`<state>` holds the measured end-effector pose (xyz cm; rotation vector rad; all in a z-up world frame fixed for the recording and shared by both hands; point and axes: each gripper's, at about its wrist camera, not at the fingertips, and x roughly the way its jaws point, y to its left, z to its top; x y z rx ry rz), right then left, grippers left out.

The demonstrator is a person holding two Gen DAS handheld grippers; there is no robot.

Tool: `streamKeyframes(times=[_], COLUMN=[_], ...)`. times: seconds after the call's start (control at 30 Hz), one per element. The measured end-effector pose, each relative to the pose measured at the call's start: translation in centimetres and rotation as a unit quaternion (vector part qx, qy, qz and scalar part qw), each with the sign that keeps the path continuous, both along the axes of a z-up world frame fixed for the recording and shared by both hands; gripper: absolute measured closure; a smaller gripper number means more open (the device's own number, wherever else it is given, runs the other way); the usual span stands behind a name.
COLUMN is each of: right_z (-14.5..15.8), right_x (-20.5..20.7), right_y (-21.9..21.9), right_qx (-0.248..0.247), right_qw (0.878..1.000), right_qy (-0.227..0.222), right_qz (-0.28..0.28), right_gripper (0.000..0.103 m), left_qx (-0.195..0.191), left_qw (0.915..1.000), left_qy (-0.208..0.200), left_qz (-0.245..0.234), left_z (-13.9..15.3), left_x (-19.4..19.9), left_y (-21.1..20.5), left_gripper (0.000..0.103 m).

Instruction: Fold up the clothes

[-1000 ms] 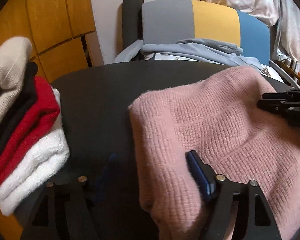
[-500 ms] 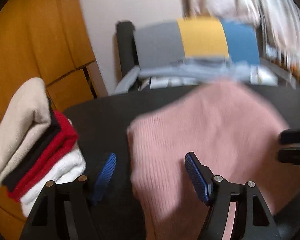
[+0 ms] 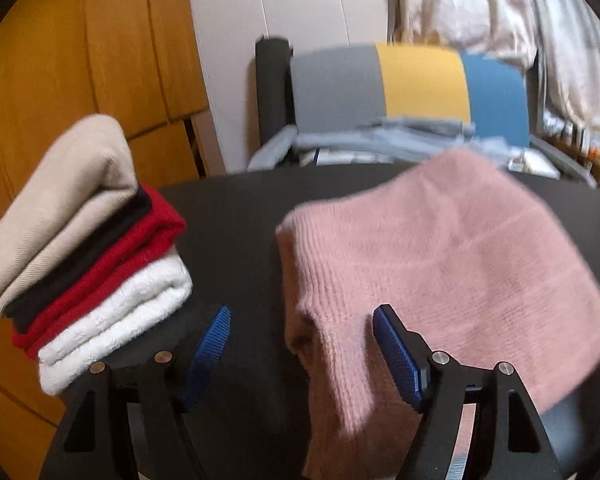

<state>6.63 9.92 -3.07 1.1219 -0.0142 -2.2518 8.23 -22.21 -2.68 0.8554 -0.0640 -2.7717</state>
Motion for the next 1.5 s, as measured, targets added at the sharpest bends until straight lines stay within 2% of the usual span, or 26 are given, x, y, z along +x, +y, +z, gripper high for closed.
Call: streamKeyframes(times=[0.1,0.17,0.3,0.33,0.47,0.53,0.67,0.73,0.8,0.87,0.97,1.03,1.07,1.13,1.23,1.4,1.5], right_z=[-0.1,-0.4,-2.0,-2.1,-1.1,-2.0,-0.7,-0.1,0.6,1.1,0.0,-1.8,-1.8,-1.5,-0.1,4.2,5.4], right_x=[1.0,1.1,0.5,0.3,0.0,-0.3,-0.3,-0.3,-0.3,-0.5,-0.5,-0.2,0.0,-0.3,-0.7,-4.4,-8.4], right_y=[-1.3,-2.7,-5.6,-5.6,-2.5,-1.1,-0.1,0.5,1.0,-1.2,-5.0,-6.0,-5.8,-5.1,-4.2,-4.6,-8.0], right_qx=[0.023,0.049,0.108,0.113,0.066,0.081,0.009,-0.028,-0.065,-0.050,0.030,0.082,0.079,0.061,0.038,-0.001,0.012], right_qw=[0.999,0.997,0.991,0.990,0.996,0.994,0.998,0.998,0.997,0.997,0.996,0.990,0.990,0.994,0.996,0.995,0.992], right_qy=[0.017,0.035,0.073,0.077,0.059,0.049,0.046,0.044,0.042,0.061,0.066,0.080,0.083,0.052,0.020,0.080,0.104], right_qz=[0.029,0.039,0.031,0.026,-0.032,-0.052,-0.041,-0.035,-0.029,0.006,0.055,0.078,0.079,0.079,0.078,0.059,0.077], right_gripper=[0.075,0.075,0.075,0.082,0.094,0.100,0.100,0.084,0.084,0.084,0.085,0.088,0.088,0.085,0.083,0.079,0.079], left_qx=[0.012,0.009,0.016,0.020,0.015,0.018,0.042,0.055,0.060,0.063,0.052,0.028,0.020,0.007,0.023,0.058,0.042], left_qw=[0.9999,0.9997,0.9985,0.9983,0.9976,0.9974,0.9964,0.9957,0.9954,0.9952,0.9958,0.9969,0.9972,0.9976,0.9976,0.9978,0.9988], left_qy=[-0.003,-0.023,-0.050,-0.053,-0.064,-0.064,-0.064,-0.064,-0.063,-0.062,-0.062,-0.061,-0.060,-0.060,-0.061,0.010,0.001], left_qz=[-0.009,-0.005,0.011,0.014,0.024,0.027,0.037,0.038,0.040,0.042,0.043,0.042,0.039,0.032,0.026,0.032,0.025], left_z=[-0.1,-1.0,-2.7,-3.0,-3.7,-4.0,-4.3,-4.4,-4.4,-4.4,-4.3,-4.1,-4.1,-3.8,-2.8,1.7,3.1], left_x=[0.1,-0.5,-0.7,-0.8,-0.9,-1.1,-1.2,-1.1,-1.0,-1.0,-1.0,-0.8,-0.7,-0.5,-0.2,-0.3,-3.6], left_y=[0.3,0.4,0.0,-0.3,-0.6,-0.8,-1.2,-1.5,-1.5,-1.5,-1.4,-1.1,-1.0,-1.0,-1.6,-4.0,-4.1], left_gripper=[0.027,0.027,0.026,0.024,0.015,0.013,0.010,0.010,0.010,0.009,0.008,0.005,0.004,0.004,0.005,0.005,0.005])
